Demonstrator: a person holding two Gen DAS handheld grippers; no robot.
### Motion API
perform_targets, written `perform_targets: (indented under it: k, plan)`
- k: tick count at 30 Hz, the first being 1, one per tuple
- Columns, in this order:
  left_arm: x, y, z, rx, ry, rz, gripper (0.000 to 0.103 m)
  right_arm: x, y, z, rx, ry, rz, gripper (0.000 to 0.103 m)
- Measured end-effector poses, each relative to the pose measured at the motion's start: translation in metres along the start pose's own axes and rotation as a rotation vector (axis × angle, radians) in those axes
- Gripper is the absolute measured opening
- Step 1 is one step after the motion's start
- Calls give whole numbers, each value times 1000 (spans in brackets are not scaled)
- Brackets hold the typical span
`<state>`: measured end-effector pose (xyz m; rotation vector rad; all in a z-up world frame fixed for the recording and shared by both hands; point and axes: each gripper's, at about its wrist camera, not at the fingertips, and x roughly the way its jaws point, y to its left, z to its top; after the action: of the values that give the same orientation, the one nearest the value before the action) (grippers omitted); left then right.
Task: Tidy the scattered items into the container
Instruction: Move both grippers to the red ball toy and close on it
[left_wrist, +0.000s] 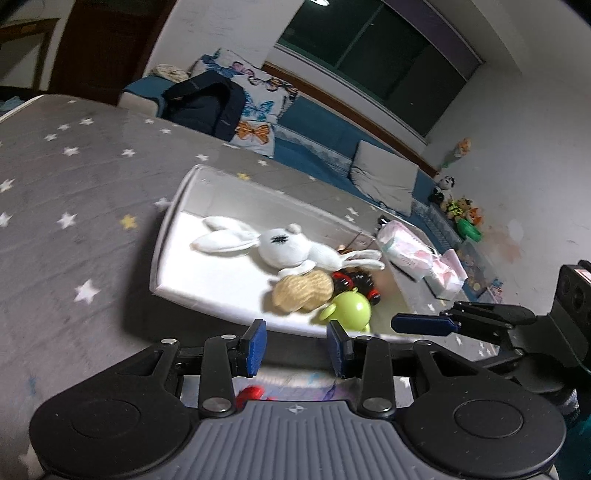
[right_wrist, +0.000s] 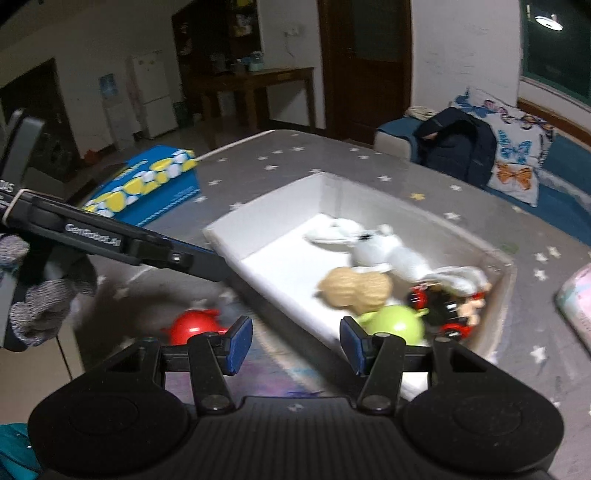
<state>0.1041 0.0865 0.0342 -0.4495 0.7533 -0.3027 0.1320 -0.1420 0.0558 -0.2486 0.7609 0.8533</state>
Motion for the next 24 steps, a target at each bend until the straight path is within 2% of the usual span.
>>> perform_targets:
  k: [11, 24]
  plan:
    - [-18, 28, -33, -99, 22, -3, 38, 29, 59, -27, -65, -2, 75, 53]
    - [-13, 47, -43, -210, 38, -39, 38, 56, 90, -35, -113, -23, 51, 53]
